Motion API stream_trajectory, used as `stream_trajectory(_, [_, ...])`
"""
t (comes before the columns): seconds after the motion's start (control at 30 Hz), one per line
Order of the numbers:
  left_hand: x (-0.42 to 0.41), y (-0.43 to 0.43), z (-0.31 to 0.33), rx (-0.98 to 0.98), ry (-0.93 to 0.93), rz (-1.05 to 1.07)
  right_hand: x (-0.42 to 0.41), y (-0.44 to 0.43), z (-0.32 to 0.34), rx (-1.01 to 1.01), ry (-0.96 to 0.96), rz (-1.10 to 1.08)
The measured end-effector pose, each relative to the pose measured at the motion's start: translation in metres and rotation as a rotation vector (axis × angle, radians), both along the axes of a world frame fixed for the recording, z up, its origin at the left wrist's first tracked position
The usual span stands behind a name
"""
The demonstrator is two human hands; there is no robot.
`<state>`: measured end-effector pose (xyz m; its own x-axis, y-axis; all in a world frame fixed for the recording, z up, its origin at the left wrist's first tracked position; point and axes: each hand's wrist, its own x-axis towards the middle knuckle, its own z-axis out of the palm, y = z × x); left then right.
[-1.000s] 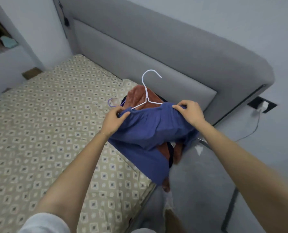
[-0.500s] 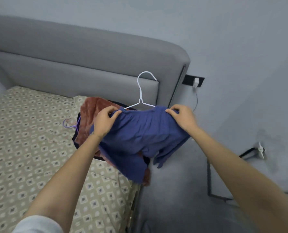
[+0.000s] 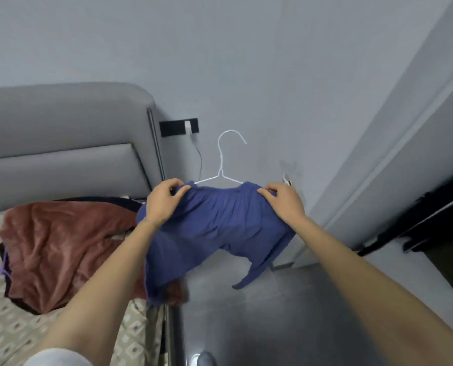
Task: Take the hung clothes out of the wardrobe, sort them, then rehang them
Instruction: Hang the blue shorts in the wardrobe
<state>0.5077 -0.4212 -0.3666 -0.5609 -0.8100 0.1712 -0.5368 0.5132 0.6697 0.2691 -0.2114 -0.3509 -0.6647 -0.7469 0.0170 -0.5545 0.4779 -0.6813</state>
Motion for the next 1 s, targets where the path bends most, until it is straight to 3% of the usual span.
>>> stream_trajectory(0.43, [-0.188,0.167,-0.009,0.141,0.007,-0.338,-0.124,0.230,-0.004,-0.004,0.104,-0.309])
stream_trajectory(0.7, [-0.295,0.260,0.005,-0.021,-0.082,-0.693,-0.176,0.353,-0.002,-0.076,0.124,-0.559])
stream_trajectory(1.0, [-0.434,0.360,0.005,0.084,0.015,-0.922,-0.232,0.463,-0.010,-0.016,0.157,-0.847])
